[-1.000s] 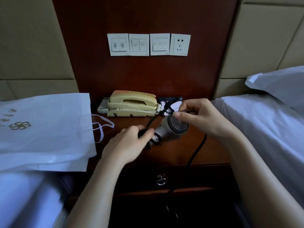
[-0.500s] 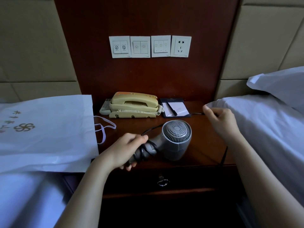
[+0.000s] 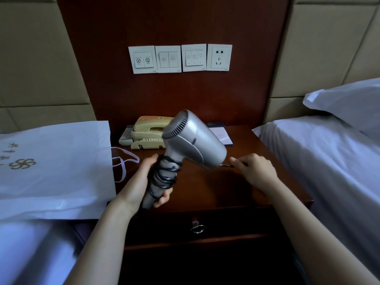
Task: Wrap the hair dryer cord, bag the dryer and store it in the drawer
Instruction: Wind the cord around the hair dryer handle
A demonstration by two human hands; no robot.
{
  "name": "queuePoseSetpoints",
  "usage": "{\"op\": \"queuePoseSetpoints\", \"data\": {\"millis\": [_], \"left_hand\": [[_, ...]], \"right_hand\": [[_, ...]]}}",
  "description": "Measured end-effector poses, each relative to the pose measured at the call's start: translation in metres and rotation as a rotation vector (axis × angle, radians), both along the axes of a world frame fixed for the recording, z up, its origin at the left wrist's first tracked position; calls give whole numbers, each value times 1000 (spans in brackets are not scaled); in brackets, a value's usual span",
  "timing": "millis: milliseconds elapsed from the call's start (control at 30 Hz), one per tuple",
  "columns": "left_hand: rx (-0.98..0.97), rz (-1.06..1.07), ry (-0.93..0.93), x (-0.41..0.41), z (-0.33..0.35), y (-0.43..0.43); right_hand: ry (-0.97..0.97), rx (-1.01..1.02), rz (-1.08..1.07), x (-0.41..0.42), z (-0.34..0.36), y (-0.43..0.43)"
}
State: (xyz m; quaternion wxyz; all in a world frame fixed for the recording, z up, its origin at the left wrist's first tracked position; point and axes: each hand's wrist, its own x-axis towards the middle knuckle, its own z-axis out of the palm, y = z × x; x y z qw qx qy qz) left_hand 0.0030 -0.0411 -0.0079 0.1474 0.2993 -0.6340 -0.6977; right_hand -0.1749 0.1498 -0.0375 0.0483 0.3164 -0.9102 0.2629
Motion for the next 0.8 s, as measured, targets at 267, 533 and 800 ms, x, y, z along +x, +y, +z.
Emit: {"op": "queuePoseSetpoints", "data": {"millis": [267,533,800], "left_hand": [[134,27,102,10,-17,-17],[-288,354,0,7,-19,-12],[-966,120,-270,6,-28,-3]], "right_hand": [[154,213,314,42,24,-2],[442,82,588,90,62,-10],[546,-167,570,96,75,-22]]}}
